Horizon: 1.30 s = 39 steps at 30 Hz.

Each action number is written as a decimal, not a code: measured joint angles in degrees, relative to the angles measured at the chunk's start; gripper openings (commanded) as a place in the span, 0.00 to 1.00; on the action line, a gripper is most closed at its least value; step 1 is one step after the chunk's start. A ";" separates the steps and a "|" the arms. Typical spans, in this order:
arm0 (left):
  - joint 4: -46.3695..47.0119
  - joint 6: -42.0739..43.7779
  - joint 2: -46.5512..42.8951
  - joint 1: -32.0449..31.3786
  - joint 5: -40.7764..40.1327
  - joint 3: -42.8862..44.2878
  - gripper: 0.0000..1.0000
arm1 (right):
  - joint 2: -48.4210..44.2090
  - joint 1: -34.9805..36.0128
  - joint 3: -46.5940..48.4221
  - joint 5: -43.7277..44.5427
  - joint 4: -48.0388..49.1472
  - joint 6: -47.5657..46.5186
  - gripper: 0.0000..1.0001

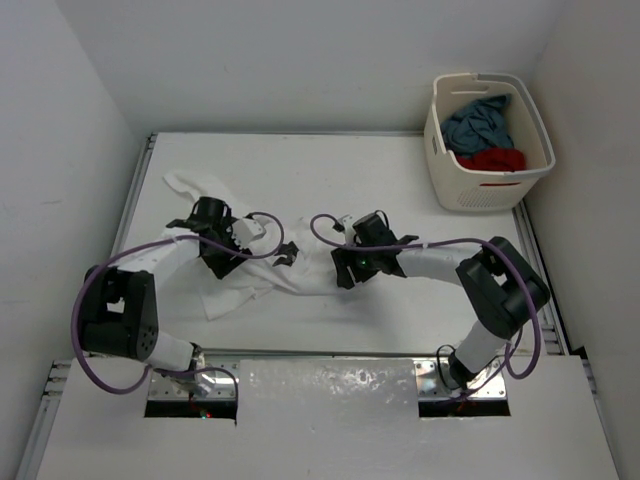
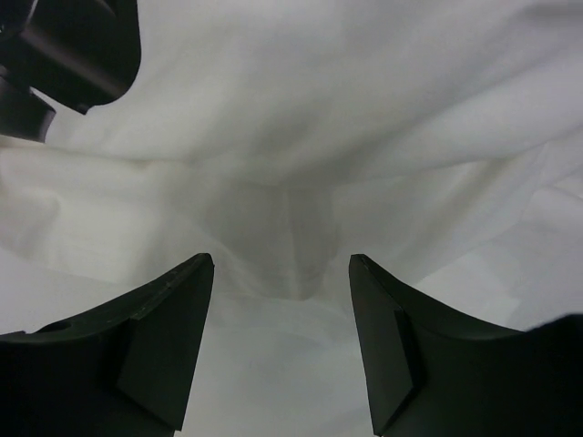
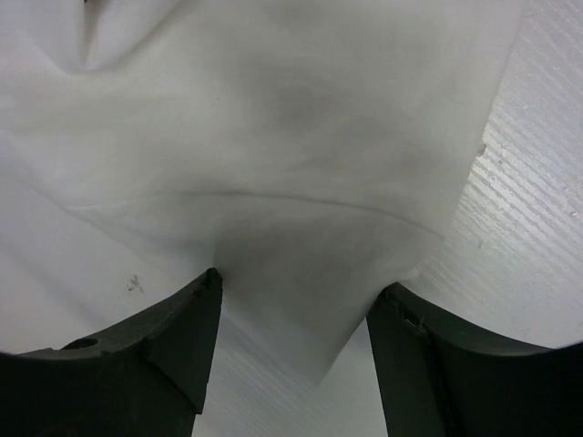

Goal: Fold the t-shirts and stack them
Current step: Flatten out the tshirt

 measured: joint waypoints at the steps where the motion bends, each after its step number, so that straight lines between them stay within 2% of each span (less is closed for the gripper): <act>1: 0.04 0.26 -0.09 0.00 -0.07 0.00 0.59 | 0.07 0.11 0.00 -0.02 0.02 0.04 0.61; 3: 0.44 0.63 0.04 0.00 -0.42 -0.13 0.56 | 0.24 0.35 0.00 0.07 0.39 0.13 0.58; 4: 0.63 0.66 0.28 0.00 -0.87 -0.31 0.54 | 0.33 0.57 0.00 0.22 0.52 0.17 0.54; 5: 0.90 0.61 0.74 0.00 -1.44 -0.44 0.45 | 0.44 0.94 0.00 0.42 0.72 0.31 0.49; 6: 1.36 0.33 1.42 0.00 -1.90 -0.57 0.40 | 0.59 1.33 0.00 0.55 0.90 0.26 0.44; 7: 1.90 0.31 2.14 0.00 -2.49 -0.76 0.36 | 0.72 1.84 0.00 0.57 1.09 0.39 0.28; 8: 2.49 0.26 2.82 0.00 -2.91 -1.03 0.27 | 0.87 2.29 -0.02 0.50 1.29 0.59 0.21; 9: 3.17 -0.11 3.43 0.00 -3.32 -1.42 0.23 | 1.07 2.64 -0.09 0.24 1.44 1.14 0.13; 10: 3.50 -0.35 3.96 0.00 -3.69 -1.66 0.15 | 1.38 2.89 -0.15 0.07 1.57 1.81 0.00; 11: 3.91 -0.68 4.39 0.00 -3.91 -1.95 0.00 | 1.53 3.04 -0.20 -0.20 1.75 2.43 0.00; 17: 6.38 -3.08 4.57 0.02 -6.62 -2.82 0.00 | 1.57 1.38 1.55 -1.73 -1.31 4.85 0.00; 20: 4.72 -3.98 3.50 1.20 -8.11 0.87 0.00 | 1.49 -4.13 8.00 -7.48 -6.49 7.39 0.00; 24: 2.89 -4.15 3.32 4.13 -8.90 17.99 0.00 | 1.22 -16.04 22.51 -14.34 -8.26 13.18 0.00; 27: 3.85 -3.82 4.35 5.35 -9.29 32.94 0.00 | 3.08 -24.37 39.76 -16.46 -10.86 16.02 0.00; 34: 2.97 -3.43 14.93 6.38 -10.29 66.66 0.00 | 13.66 -32.20 77.11 -17.07 -13.42 24.33 0.00; 36: 2.75 -3.50 18.82 7.45 -10.78 75.87 0.00 | 15.32 -33.48 82.66 -16.44 -12.61 27.15 0.00; 37: 2.62 -3.63 20.65 8.50 -11.17 80.54 0.00 | 15.10 -34.32 83.30 -16.20 -11.65 28.87 0.00; 39: 3.58 -3.65 21.70 10.43 -11.54 84.08 0.00 | 13.60 -35.71 81.48 -16.15 -10.05 30.95 0.00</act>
